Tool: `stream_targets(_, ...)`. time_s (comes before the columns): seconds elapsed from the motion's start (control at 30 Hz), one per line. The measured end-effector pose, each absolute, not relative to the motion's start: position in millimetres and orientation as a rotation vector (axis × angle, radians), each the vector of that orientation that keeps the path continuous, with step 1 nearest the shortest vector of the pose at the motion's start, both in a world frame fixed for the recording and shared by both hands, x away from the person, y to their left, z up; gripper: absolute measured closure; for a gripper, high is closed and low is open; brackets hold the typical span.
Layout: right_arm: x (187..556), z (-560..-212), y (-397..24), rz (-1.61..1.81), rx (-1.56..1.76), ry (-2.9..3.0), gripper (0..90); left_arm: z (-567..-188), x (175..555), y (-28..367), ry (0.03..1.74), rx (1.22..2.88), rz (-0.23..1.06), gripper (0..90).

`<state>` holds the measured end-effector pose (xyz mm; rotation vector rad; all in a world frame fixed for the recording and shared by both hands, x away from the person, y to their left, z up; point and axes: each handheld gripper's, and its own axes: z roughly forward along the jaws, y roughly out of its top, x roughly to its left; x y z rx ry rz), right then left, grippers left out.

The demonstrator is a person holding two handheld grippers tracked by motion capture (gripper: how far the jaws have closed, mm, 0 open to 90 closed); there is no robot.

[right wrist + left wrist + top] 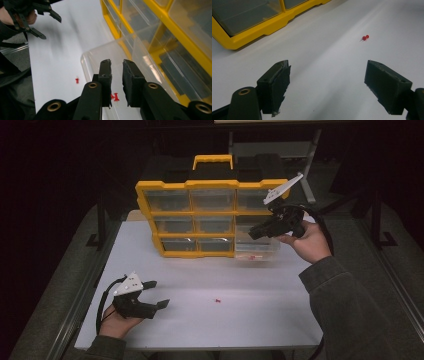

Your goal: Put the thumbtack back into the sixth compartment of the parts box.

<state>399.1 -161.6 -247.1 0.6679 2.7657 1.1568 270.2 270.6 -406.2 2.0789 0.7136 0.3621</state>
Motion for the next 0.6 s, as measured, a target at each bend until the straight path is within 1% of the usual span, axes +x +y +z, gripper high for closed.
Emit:
stream_targets(0.33,386.8,-235.2,-150.9,1.211,0.604,2.759,73.8,-406.1,270.0,270.0,0.719,2.069,0.360,20.1)
stream_targets(0.6,380.2,-232.3,-146.3,1.238,0.576,2.753,71.5,-406.2,270.1,270.0,0.719,2.068,0.359,20.1)
